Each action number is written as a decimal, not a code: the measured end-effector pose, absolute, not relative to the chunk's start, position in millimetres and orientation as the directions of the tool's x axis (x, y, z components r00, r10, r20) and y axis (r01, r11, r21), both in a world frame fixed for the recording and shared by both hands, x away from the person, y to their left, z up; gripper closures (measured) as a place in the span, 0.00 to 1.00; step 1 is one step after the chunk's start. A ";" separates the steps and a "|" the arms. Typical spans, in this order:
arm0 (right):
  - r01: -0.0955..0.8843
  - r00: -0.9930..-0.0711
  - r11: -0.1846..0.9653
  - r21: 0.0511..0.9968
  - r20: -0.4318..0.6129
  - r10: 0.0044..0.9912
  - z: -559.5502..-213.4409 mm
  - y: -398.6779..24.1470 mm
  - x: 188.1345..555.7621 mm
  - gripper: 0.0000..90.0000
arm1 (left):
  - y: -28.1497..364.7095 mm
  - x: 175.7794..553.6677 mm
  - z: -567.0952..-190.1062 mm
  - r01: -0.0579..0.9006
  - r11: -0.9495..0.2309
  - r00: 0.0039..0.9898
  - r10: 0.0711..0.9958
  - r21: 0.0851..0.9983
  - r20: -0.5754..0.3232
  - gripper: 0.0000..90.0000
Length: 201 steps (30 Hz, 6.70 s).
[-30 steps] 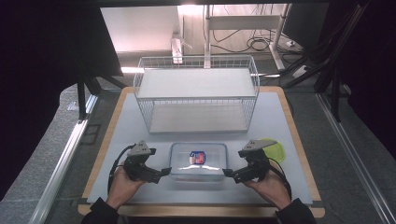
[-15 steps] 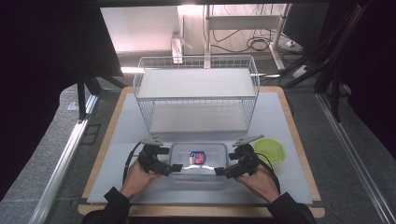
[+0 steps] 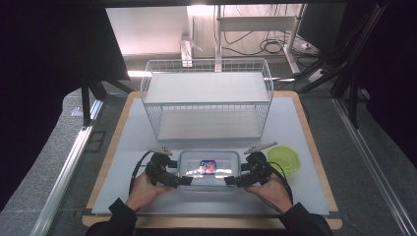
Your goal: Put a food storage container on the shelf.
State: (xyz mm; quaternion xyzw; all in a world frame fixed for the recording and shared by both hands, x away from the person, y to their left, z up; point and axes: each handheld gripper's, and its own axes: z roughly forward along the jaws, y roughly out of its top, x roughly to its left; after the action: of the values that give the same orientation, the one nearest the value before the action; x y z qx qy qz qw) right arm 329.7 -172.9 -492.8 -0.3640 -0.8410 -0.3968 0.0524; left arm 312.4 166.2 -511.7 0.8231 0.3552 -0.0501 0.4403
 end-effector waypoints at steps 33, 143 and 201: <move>0.629 -0.707 0.244 0.738 0.413 0.575 -464.7 -197.4 314.9 0.60 | 188.7 283.3 -489.2 0.626 -0.169 0.682 0.591 0.761 -0.430 0.56; 0.520 -0.699 0.150 0.841 0.319 0.640 -314.2 -164.8 492.0 0.53 | 195.9 452.5 -329.6 0.465 -0.117 0.661 0.705 0.877 -0.257 0.23; 0.383 -0.764 0.292 0.876 0.123 0.633 -331.7 -155.0 455.7 0.87 | 182.7 414.1 -355.2 0.359 -0.254 0.680 0.731 0.898 -0.065 0.70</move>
State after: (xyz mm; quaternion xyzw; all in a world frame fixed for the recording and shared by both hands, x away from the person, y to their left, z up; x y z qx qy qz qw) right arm 455.7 -155.0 -331.7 -0.3200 -0.7941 -0.5014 -0.1246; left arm 414.1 182.7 -355.2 0.7696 0.3540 0.1866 0.4976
